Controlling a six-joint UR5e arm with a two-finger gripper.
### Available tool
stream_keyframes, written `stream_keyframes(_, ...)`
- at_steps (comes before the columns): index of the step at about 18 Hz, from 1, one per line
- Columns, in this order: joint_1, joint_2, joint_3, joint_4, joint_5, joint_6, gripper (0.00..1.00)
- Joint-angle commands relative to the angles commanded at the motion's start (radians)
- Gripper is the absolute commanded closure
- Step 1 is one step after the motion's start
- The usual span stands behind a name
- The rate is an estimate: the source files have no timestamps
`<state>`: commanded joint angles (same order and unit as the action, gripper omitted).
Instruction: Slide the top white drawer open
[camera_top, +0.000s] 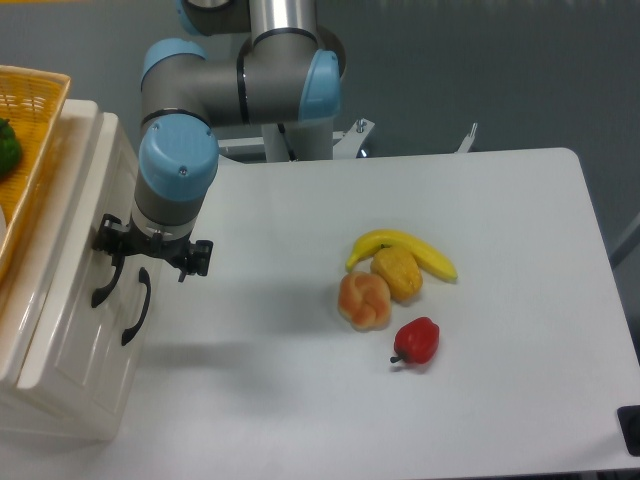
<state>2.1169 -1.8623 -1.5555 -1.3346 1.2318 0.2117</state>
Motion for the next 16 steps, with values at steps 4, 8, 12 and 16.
stream_keyframes(4,0.006,0.006,0.0,-0.002,0.005,0.002,0.0)
stream_keyframes(8,0.012,0.012,0.002,-0.003,0.066,0.003,0.0)
stream_keyframes(12,0.037,0.014,0.002,-0.002,0.066,0.008,0.0)
stream_keyframes(16,0.048,0.014,0.008,0.0,0.069,0.018,0.0)
